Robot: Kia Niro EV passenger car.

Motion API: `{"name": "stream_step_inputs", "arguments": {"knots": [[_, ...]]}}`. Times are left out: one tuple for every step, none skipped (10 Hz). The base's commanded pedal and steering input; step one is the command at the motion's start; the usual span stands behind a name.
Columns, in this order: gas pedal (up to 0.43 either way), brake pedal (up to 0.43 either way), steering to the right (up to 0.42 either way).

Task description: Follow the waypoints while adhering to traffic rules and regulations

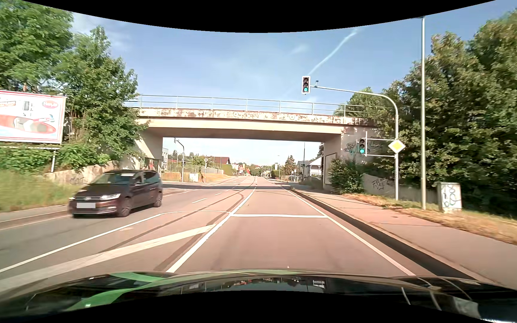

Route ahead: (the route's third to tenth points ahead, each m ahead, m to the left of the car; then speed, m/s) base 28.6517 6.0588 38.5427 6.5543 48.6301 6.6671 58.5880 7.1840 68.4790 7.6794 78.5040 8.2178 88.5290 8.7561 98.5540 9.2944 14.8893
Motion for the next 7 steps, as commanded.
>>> {"name": "stream_step_inputs", "arguments": {"knots": [[0.189,0.0,-0.01],[0.177,0.0,-0.01],[0.177,0.0,-0.009],[0.169,0.0,-0.009],[0.157,0.0,-0.009],[0.157,0.0,-0.009],[0.157,0.0,-0.008]]}}
